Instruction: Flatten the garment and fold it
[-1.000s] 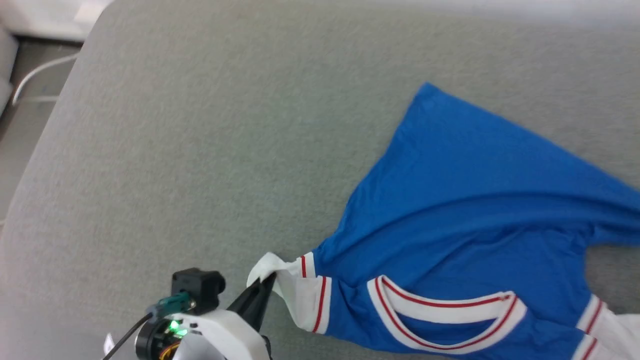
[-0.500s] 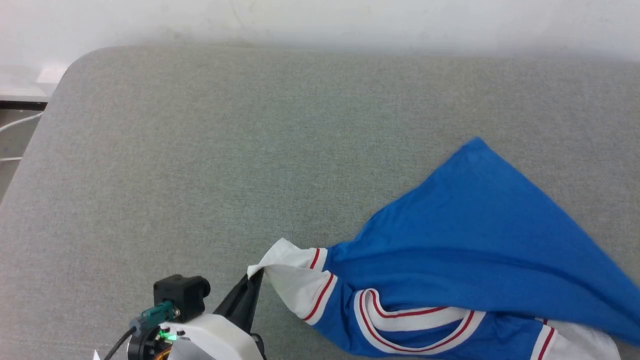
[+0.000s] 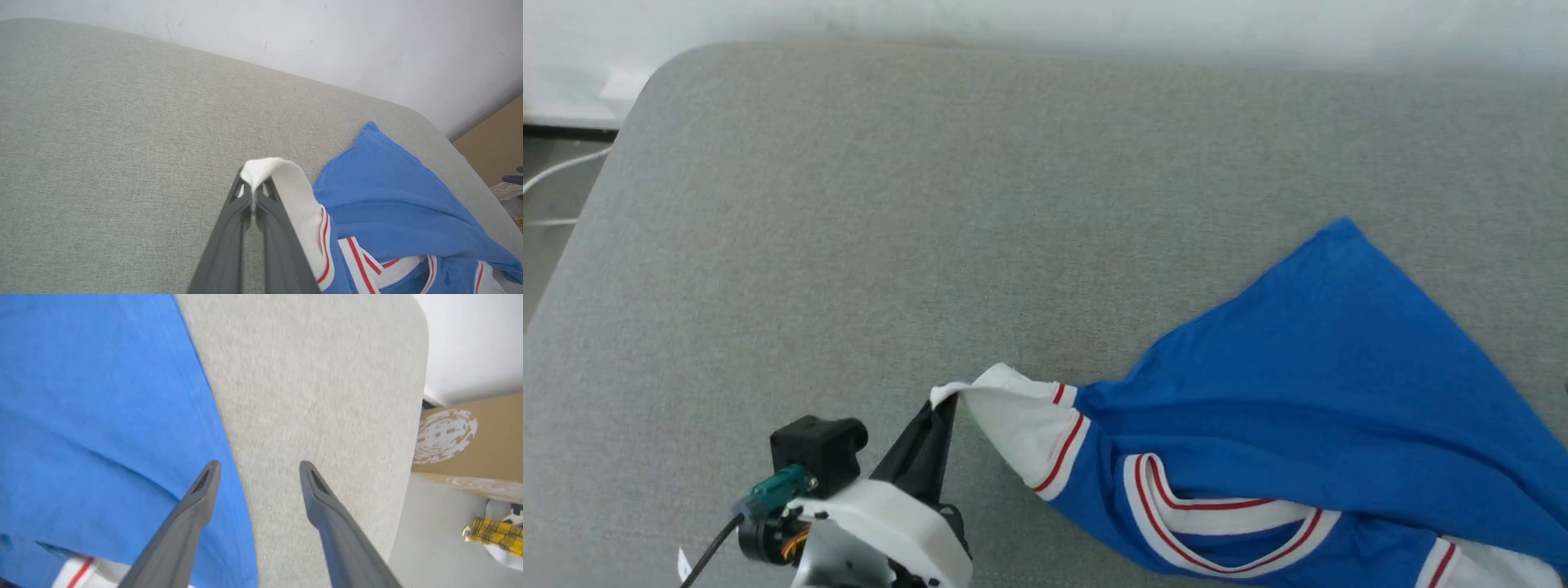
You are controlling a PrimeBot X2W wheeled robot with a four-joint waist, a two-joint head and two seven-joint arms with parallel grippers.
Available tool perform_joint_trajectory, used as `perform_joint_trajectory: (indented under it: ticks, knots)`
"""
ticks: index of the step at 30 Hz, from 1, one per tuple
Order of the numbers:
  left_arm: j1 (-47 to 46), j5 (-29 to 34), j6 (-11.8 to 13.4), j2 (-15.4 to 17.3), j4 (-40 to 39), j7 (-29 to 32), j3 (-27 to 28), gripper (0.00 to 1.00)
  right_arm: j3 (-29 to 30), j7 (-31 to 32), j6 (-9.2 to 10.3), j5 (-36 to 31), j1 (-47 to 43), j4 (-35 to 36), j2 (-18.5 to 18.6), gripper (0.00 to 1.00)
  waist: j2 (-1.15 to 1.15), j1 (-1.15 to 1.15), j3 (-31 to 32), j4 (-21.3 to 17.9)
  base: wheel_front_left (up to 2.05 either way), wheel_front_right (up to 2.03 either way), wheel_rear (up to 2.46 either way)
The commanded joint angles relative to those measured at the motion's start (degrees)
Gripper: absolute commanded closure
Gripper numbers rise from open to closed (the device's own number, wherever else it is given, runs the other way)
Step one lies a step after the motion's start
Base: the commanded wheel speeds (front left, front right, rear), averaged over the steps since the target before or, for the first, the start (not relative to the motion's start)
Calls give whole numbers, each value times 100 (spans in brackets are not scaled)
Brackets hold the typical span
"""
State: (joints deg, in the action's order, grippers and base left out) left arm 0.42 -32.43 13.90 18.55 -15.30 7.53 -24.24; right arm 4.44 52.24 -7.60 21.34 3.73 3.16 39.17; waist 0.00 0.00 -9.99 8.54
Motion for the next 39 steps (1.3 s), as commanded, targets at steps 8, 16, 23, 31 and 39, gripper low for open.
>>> perform_joint_trajectory:
  ticks: [8, 16, 23, 31, 39]
  knots:
    - [-425, 162, -96, -252, -8, -109, -295, 100, -1324, -32, 11, 227, 1936, -161, -17, 0, 0, 0, -581, 494, 0, 0, 0]
    - [-701, 286, -192, -519, 313, -276, -573, 100, -2202, -71, 11, 98, 3079, -1275, 3, 0, 0, 0, -1097, 1033, 0, 0, 0]
    - [-790, 326, -178, -693, 556, -420, -677, 100, -2603, -211, 11, -9, 3585, -2131, 197, 0, 0, 0, -1294, 1323, 0, 0, 0]
    - [-824, 321, -190, -775, 676, -493, -756, 100, -3390, -98, 11, 282, 3361, -2531, 383, 93, 0, 0, -1353, 1384, 0, 0, 0]
    - [-927, 374, -182, -632, 732, -498, -676, 100, -3536, -883, 11, 411, 3547, -2655, 447, 100, 0, 0, -1067, 1142, 0, 0, 0]
